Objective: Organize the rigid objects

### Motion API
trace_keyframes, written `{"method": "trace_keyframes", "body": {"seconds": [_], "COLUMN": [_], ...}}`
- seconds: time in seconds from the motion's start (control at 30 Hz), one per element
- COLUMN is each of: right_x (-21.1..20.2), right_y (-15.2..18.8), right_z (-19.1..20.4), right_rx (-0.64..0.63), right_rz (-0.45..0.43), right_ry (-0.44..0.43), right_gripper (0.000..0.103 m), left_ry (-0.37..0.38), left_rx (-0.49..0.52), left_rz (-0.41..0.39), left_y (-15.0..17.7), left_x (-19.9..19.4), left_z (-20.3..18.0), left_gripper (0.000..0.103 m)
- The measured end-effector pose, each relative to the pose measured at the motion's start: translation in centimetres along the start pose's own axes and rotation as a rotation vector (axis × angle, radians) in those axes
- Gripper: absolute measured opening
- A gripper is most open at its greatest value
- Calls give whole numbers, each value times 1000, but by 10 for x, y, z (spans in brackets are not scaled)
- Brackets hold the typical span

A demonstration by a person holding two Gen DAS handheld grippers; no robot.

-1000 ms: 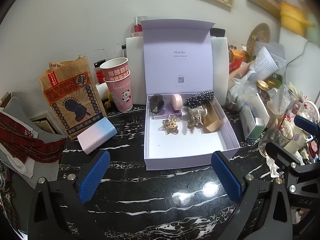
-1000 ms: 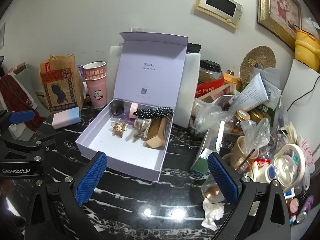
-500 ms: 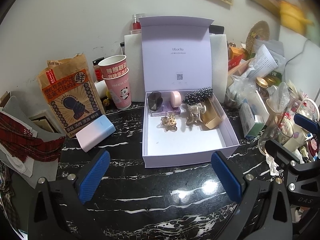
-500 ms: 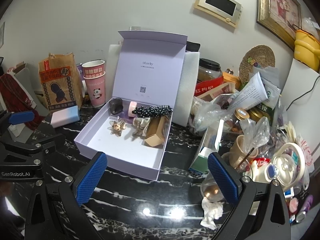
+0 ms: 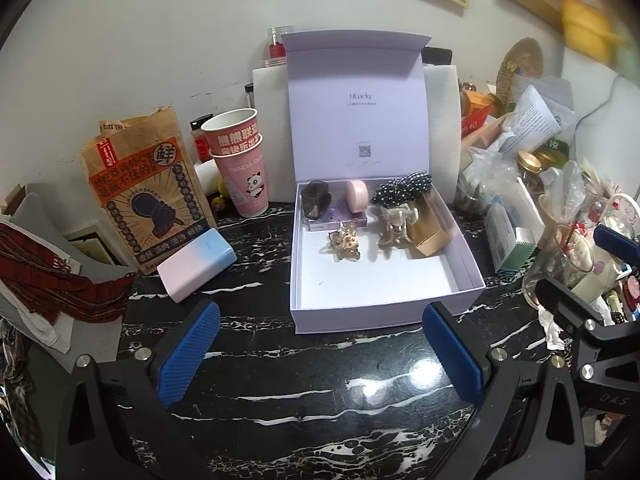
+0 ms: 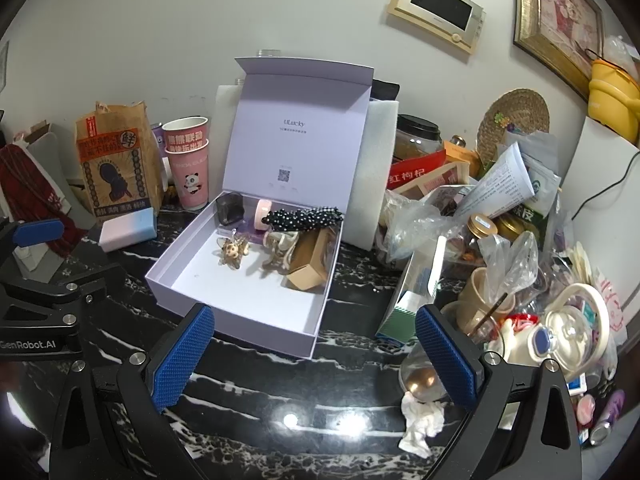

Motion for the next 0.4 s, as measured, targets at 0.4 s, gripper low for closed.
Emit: {"method": "trace_keyframes", "body": {"seconds": [0.4], "right_x": [1], "right_y": [0], "right_z": [0], "right_rx": [-4], "right_rz": [2], "right_ry": [0], "right_gripper": [102], "left_ry": [5], "left_rx": [15], "left_rz": [3], "left_y": [2], "left_x": [4], "left_z": [-3], "left_gripper": [103]}}
Point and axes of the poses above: each gripper's, at about its wrist camera, not at the fingertips, and x roughly the way its jaws point, z to its left, y to its underside, the point moved 6 cm from there along x, roughly the way its jaws point, and after that the axes turned 3 degrees about y, right-handed, at the moved point
